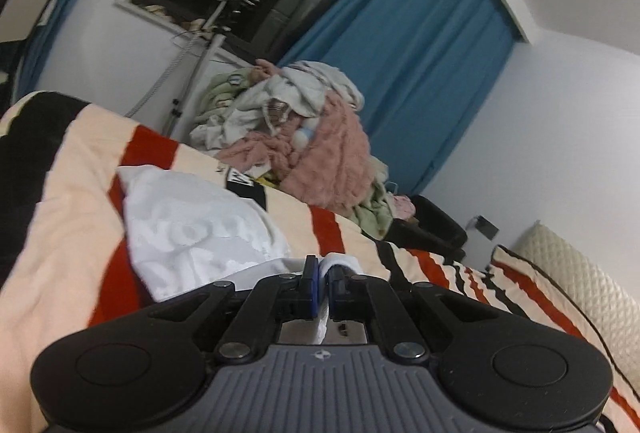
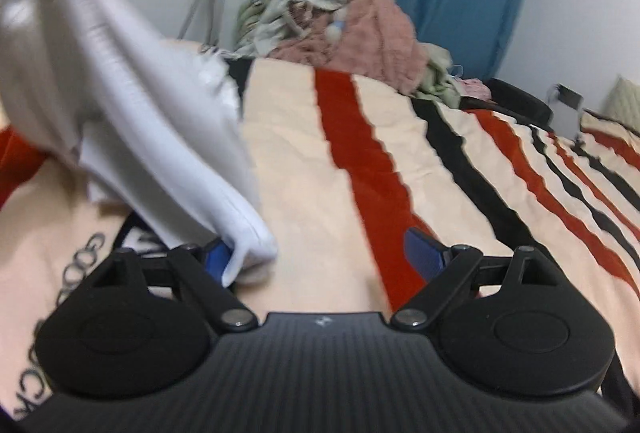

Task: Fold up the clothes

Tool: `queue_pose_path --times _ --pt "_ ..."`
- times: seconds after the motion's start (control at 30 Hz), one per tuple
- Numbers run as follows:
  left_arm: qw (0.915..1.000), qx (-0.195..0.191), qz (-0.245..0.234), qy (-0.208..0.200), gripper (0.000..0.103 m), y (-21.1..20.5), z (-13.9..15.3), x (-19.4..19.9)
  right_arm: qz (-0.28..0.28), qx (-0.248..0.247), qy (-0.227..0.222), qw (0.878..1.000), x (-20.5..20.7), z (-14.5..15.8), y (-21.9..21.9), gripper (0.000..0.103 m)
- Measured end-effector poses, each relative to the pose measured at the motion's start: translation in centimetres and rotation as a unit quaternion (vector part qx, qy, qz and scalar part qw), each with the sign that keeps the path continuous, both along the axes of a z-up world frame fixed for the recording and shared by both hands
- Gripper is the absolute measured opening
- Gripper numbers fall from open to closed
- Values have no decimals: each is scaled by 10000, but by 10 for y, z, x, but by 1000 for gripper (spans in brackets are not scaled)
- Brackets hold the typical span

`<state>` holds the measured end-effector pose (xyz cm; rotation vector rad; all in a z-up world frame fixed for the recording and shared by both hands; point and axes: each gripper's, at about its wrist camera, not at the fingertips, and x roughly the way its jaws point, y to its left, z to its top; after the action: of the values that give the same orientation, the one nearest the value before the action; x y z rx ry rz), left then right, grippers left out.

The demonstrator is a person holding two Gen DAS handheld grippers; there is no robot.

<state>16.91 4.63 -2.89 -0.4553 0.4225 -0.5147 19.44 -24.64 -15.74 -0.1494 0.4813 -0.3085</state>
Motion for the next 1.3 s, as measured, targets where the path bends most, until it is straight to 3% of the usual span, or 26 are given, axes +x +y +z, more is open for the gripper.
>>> queue_pose_path --times 0.1,0.23,0.3,0.43,0.57,0.7,0.87,1.03,1.2,1.23,1.3 --pt "9999 -51 109 54 4 16 1 -10 -369 31 -1207 9920 -25 29 -7 88" --pt "9992 -41 305 249 5 34 -5 -27 -34 -141 -2612 9652 -45 68 -5 88" --pt "9984 92 437 347 5 40 -11 -33 474 -363 -2792 9584 -39 83 1 88" --pt "9950 415 723 555 12 41 -22 -34 1404 -517 -2811 9479 -31 99 11 88" --pt "9902 928 879 558 38 27 -27 -38 1787 -317 -2650 9470 -21 101 13 88" --pt "9784 1839 915 215 61 -11 -30 -42 1822 -162 -2528 9501 -15 95 7 88" --pt "9596 2655 882 -295 64 -55 -39 -43 1728 132 -2357 9563 -14 90 3 88" --pt "9405 3008 1524 -430 64 -60 -44 -49 1621 234 -2351 9581 -13 89 0 88" --pt "9157 3343 2157 -562 67 -65 -48 -55 954 7 -2391 9663 -12 86 -7 88" --pt "9124 3366 2263 -550 69 -64 -49 -57 846 55 -2354 9682 -10 85 -11 88" --pt "9179 3236 2268 -368 78 -54 -46 -64 630 150 -2280 9715 -6 81 -17 88"
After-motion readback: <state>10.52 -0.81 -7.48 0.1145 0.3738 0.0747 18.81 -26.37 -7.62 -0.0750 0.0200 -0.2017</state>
